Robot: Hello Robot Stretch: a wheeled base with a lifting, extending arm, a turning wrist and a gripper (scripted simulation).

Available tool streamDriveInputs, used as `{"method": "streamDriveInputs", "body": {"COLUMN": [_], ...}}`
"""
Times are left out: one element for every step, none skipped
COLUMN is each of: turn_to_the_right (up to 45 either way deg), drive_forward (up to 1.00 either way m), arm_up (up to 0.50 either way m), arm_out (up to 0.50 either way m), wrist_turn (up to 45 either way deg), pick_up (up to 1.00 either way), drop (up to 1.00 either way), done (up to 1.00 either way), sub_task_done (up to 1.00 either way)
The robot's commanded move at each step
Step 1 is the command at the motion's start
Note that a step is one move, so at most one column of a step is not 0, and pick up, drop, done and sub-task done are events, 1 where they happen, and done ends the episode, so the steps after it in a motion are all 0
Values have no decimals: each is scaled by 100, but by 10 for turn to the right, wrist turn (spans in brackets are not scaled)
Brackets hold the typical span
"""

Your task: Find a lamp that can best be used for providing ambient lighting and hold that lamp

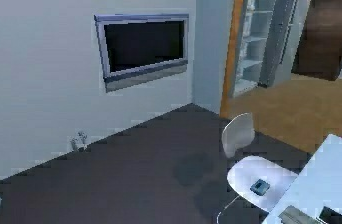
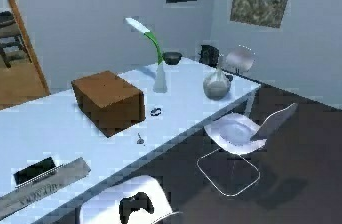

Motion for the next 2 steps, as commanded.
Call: {"method": "streamDriveInputs", "body": {"turn_to_the_right": [0, 150], "drive_forward": [100, 0], "arm_up": [0, 0], "arm_out": [0, 0], "wrist_turn": [0, 0], "pick_up": [0, 0], "drop": [0, 0], "done": [0, 0], "sub_task_done": [0, 0]}}
